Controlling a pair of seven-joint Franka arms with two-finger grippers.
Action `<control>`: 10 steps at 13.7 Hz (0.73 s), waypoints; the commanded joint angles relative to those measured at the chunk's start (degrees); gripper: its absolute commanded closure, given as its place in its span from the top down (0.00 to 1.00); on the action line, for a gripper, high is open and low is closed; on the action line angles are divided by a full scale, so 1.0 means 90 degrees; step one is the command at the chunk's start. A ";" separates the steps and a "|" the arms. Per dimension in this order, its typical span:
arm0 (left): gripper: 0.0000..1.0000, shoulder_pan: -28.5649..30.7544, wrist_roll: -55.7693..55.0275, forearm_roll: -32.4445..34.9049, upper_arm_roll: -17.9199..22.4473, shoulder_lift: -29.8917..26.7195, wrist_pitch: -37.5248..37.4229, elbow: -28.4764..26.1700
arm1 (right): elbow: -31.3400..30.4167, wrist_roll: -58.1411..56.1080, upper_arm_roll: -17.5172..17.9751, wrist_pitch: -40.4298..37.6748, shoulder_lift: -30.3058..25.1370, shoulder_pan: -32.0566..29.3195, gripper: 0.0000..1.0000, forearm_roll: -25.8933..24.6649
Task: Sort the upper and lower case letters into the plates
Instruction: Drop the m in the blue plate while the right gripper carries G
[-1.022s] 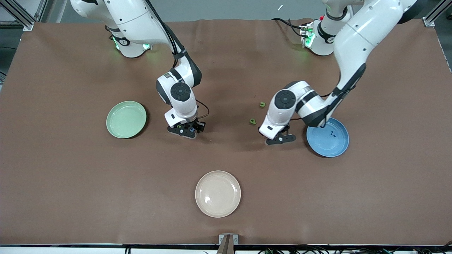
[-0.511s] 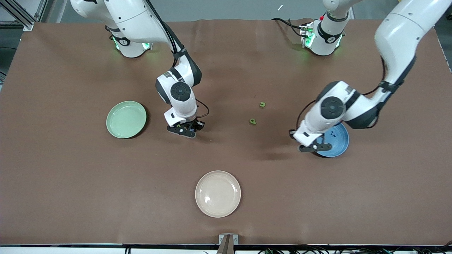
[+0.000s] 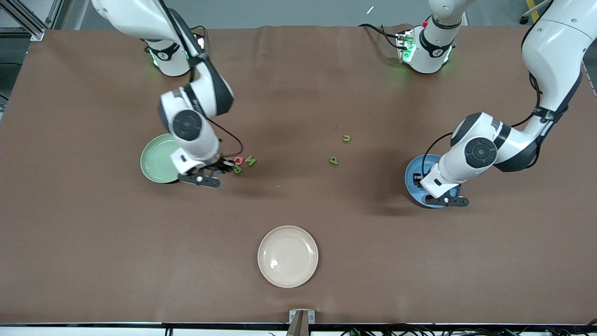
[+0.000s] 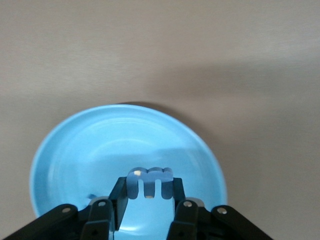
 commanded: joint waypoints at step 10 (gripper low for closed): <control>0.18 0.0170 0.0413 0.0853 0.0355 0.0517 0.0175 0.0128 | -0.3528 -0.1929 0.0100 0.3092 -0.1304 -0.1591 0.00 -0.0063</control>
